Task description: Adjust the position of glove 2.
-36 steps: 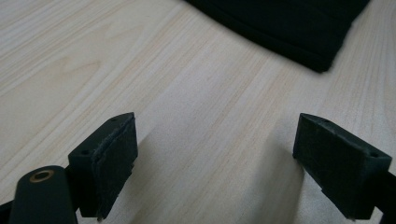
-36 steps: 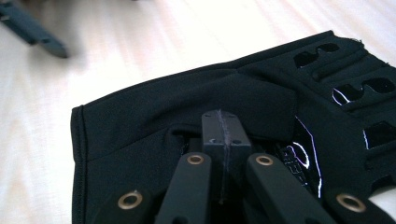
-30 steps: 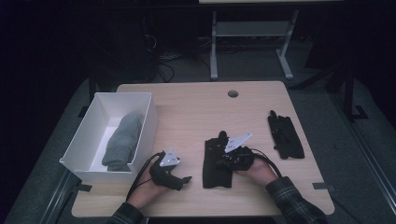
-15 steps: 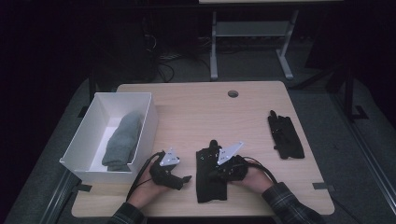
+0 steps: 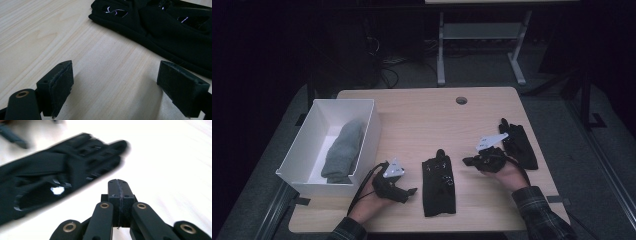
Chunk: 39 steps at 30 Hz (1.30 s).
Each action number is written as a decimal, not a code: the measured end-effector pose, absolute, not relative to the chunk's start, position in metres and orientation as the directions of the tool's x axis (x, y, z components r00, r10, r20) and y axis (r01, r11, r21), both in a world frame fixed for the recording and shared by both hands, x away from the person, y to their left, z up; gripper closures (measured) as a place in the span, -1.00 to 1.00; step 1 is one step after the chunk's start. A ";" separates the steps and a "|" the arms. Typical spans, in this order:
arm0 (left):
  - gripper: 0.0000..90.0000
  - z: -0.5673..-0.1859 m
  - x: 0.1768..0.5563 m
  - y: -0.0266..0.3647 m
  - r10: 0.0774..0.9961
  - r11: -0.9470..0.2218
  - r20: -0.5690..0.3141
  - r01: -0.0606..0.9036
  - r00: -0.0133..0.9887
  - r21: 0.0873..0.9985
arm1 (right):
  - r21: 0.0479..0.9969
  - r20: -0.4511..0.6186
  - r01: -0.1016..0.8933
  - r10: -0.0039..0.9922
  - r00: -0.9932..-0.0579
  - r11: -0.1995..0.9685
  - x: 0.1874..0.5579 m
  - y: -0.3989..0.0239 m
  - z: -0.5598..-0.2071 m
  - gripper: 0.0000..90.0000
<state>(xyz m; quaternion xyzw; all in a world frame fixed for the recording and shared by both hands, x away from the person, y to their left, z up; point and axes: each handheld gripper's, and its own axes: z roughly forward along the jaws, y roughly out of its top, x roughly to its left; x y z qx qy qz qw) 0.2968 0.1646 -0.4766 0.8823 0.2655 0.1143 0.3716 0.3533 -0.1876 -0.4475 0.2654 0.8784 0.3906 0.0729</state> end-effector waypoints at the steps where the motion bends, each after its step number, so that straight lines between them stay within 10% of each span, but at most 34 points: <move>1: -0.71 -0.477 0.297 0.165 0.553 -0.583 0.004 0.384 0.833 0.716 | 0.725 0.079 0.409 0.523 -0.849 0.554 0.353 -0.188 -0.448 1.00; 24: -0.71 -0.477 0.297 0.164 0.558 -0.577 -0.001 0.388 0.830 0.719 | 0.728 0.052 0.590 0.830 -0.556 0.350 0.389 -0.294 -0.449 1.00; 39: -0.70 -0.477 0.297 0.164 0.557 -0.579 0.001 0.388 0.831 0.717 | 0.666 0.047 0.651 0.851 -0.524 0.364 0.397 -0.306 -0.467 1.00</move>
